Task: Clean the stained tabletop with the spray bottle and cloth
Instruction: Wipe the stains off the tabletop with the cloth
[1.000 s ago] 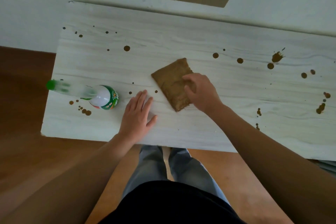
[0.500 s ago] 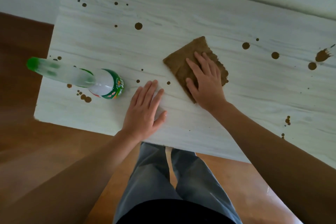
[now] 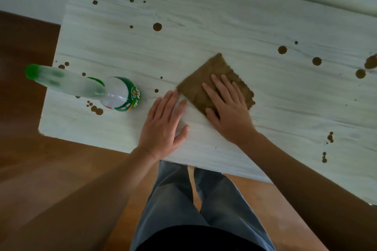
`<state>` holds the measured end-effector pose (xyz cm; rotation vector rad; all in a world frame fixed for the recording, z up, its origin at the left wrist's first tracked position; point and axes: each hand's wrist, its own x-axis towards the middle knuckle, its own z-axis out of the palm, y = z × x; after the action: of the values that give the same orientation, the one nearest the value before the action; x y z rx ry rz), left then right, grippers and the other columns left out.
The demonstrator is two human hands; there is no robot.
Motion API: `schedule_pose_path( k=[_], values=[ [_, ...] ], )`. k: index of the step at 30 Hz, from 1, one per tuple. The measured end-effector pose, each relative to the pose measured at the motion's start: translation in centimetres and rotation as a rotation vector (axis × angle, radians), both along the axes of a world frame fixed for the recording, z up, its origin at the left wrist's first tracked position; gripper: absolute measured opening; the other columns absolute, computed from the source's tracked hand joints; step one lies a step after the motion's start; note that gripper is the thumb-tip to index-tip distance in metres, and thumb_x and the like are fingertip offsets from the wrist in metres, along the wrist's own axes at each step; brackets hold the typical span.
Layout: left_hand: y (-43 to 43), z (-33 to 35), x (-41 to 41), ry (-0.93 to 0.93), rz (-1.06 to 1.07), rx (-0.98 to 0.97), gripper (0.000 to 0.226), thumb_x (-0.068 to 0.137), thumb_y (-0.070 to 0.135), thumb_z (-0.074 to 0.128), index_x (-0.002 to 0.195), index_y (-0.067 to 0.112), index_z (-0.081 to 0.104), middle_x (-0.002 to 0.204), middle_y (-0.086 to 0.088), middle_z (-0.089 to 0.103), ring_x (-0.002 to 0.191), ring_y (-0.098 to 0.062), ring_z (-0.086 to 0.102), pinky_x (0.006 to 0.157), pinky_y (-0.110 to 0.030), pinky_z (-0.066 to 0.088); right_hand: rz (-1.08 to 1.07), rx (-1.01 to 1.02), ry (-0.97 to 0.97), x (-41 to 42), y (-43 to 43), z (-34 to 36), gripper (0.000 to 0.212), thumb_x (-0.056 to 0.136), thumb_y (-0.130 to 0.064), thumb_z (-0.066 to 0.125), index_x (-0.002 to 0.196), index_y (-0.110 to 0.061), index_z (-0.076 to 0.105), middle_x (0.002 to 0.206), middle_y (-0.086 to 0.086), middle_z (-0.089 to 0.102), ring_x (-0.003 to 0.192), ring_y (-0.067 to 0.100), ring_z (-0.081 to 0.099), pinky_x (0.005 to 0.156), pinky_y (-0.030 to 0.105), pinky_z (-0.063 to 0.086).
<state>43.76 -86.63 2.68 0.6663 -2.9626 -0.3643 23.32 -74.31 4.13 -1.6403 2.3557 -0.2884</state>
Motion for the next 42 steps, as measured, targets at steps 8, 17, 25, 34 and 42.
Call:
schedule_pose_path(
  k=[8, 17, 25, 34, 42],
  values=[
    [0.1, -0.2, 0.1, -0.011, -0.006, -0.001, 0.066, 0.100, 0.043, 0.052, 0.154, 0.004, 0.043, 0.167, -0.021, 0.025, 0.157, -0.034, 0.021, 0.125, -0.053, 0.024, -0.405, 0.034, 0.016, -5.3, -1.1, 0.0, 0.065, 0.098, -0.040, 0.044, 0.157, -0.020, 0.029, 0.167, 0.009, 0.019, 0.155, 0.030, 0.010, 0.126, 0.048, 0.009],
    [0.0, 0.1, -0.1, -0.053, -0.002, -0.008, 0.066, 0.101, 0.046, 0.048, 0.152, 0.005, 0.044, 0.165, -0.021, 0.029, 0.157, -0.035, 0.022, 0.125, -0.054, 0.025, -0.158, 0.048, -0.002, 2.9, -1.4, 0.0, 0.064, 0.102, -0.038, 0.041, 0.160, -0.018, 0.023, 0.168, 0.011, 0.013, 0.156, 0.030, 0.004, 0.127, 0.048, 0.005],
    [0.0, 0.2, -0.2, -0.081, 0.001, 0.002, 0.068, 0.100, 0.047, 0.046, 0.155, 0.008, 0.039, 0.168, -0.018, 0.024, 0.158, -0.033, 0.017, 0.129, -0.048, 0.015, -0.221, 0.146, -0.017, -0.9, 8.2, 0.5, 0.067, 0.101, -0.043, 0.041, 0.161, -0.022, 0.020, 0.169, 0.004, 0.012, 0.157, 0.024, 0.002, 0.126, 0.048, 0.010],
    [0.1, 0.1, -0.1, -0.031, -0.005, -0.027, 0.065, 0.099, 0.042, 0.052, 0.151, 0.005, 0.045, 0.166, -0.020, 0.028, 0.157, -0.034, 0.021, 0.127, -0.051, 0.020, -0.543, 0.051, -0.008, -0.8, -4.2, -0.3, 0.069, 0.096, -0.038, 0.042, 0.159, -0.015, 0.025, 0.167, 0.014, 0.015, 0.155, 0.035, 0.007, 0.126, 0.050, 0.005],
    [0.2, 0.6, -0.4, -0.127, 0.020, -0.004, 0.069, 0.100, 0.050, 0.041, 0.156, 0.011, 0.034, 0.169, -0.015, 0.020, 0.159, -0.029, 0.012, 0.130, -0.042, 0.007, -0.079, 0.126, -0.016, 3.4, 6.4, 0.1, 0.066, 0.102, -0.043, 0.040, 0.161, -0.021, 0.019, 0.169, 0.005, 0.010, 0.156, 0.024, 0.000, 0.127, 0.047, 0.007]
  ],
)
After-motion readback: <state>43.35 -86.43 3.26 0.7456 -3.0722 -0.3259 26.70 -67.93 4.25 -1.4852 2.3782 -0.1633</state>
